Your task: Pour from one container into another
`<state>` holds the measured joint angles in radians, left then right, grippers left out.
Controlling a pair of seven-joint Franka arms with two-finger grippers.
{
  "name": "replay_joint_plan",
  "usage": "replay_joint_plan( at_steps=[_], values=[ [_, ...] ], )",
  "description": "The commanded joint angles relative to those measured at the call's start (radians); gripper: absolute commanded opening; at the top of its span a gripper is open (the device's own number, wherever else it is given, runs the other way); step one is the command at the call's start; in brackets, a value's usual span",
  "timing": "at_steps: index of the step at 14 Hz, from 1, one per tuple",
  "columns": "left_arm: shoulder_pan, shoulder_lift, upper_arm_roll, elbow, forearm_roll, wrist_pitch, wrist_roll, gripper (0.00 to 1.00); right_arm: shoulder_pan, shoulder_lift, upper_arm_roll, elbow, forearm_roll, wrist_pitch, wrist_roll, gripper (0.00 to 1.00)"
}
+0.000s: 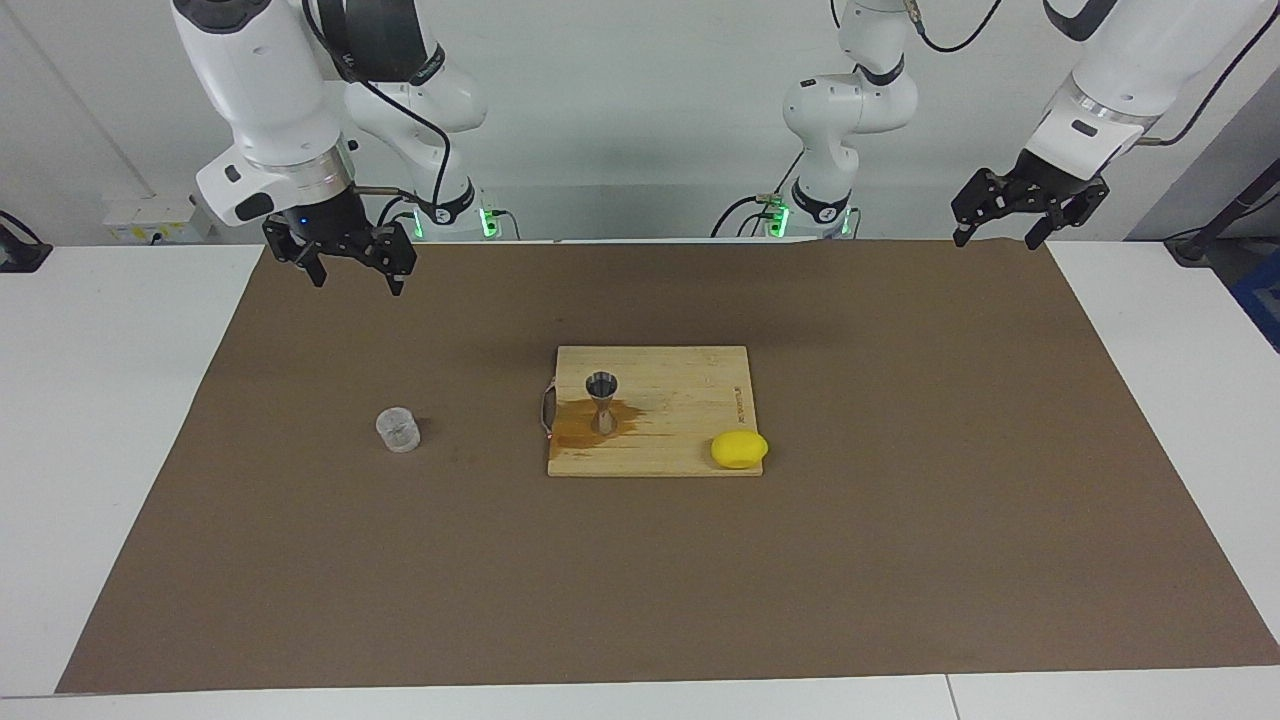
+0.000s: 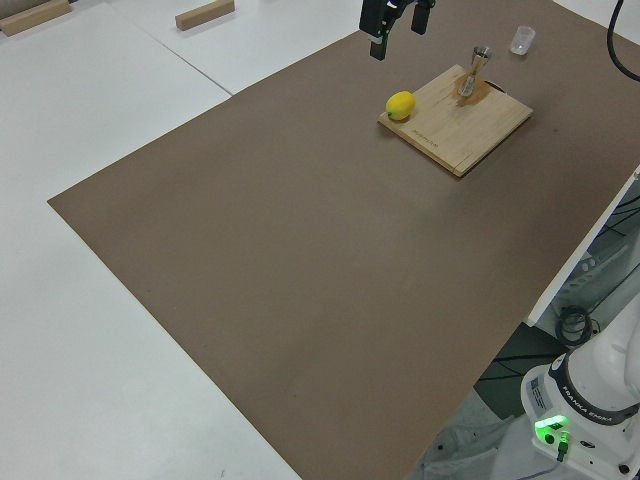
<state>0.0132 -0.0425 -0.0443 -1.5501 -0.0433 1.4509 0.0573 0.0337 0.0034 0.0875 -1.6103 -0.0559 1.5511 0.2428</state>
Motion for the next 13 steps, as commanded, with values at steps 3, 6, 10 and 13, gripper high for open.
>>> replay_joint_plan(
  at_steps=[3,6,10,13],
  values=[
    [0.016,-0.022,-0.012,-0.027,-0.003,0.009,-0.005,1.00,-0.011,-0.043,0.003,-0.042,0.067,-0.002,-0.031,1.00],
    [0.016,-0.022,-0.012,-0.027,-0.003,0.011,-0.005,1.00,-0.015,-0.042,0.001,-0.042,0.067,0.012,-0.037,1.00],
    [0.016,-0.022,-0.012,-0.027,-0.003,0.011,-0.004,1.00,-0.015,-0.036,0.001,-0.040,0.039,0.057,-0.085,1.00],
    [0.016,-0.022,-0.012,-0.027,-0.003,0.011,-0.005,1.00,-0.014,-0.036,0.001,-0.040,0.012,0.060,-0.089,1.00]
  ],
)
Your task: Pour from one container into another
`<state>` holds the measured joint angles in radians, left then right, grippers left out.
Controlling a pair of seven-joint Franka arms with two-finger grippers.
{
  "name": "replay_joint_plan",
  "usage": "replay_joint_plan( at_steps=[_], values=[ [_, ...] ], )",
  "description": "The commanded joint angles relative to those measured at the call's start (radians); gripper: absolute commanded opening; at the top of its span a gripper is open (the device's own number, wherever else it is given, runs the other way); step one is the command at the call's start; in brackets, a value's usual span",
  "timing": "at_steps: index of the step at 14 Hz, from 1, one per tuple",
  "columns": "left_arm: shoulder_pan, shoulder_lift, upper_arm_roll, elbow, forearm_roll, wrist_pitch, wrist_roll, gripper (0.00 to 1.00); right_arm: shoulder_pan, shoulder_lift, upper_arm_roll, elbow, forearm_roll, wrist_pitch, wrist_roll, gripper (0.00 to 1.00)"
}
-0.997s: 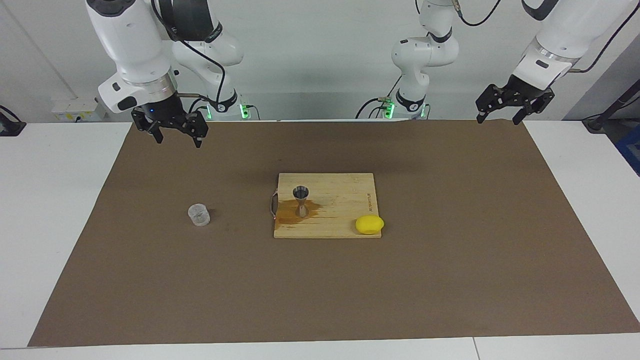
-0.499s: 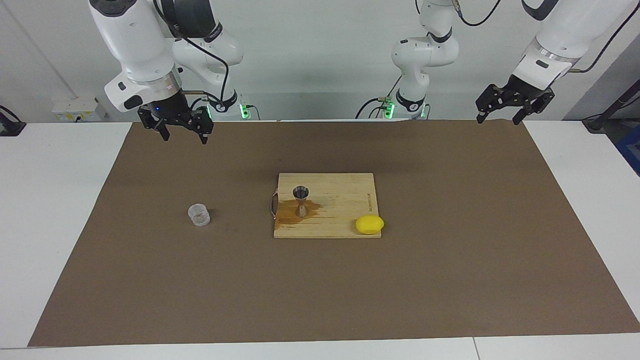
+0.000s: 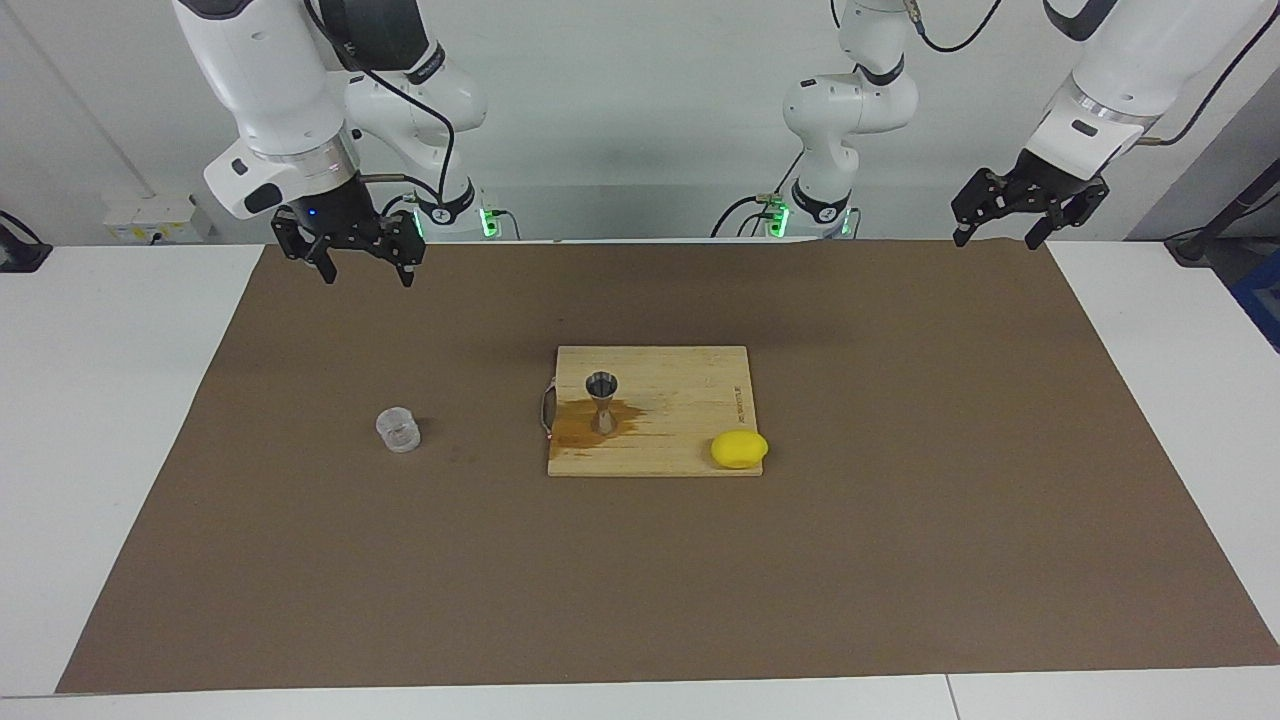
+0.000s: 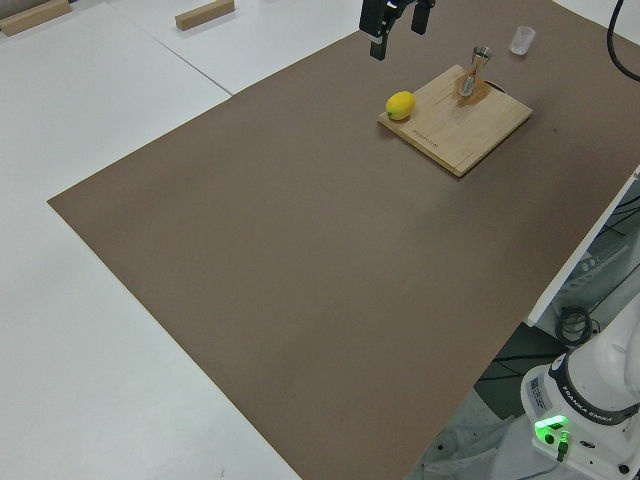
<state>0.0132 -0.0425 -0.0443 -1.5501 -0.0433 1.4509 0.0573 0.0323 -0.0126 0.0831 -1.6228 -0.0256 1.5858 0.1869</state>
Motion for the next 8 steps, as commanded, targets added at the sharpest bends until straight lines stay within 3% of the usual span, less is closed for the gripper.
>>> replay_joint_plan(
  at_steps=[1,8],
  values=[
    [0.016,-0.022,-0.012,-0.027,-0.003,0.011,-0.005,1.00,-0.012,-0.020,0.006,-0.028,-0.019,0.026,-0.034,1.00],
    [0.016,-0.022,-0.012,-0.027,-0.003,0.011,-0.004,1.00,-0.014,-0.021,0.006,-0.029,-0.017,0.020,-0.040,1.00]
  ],
)
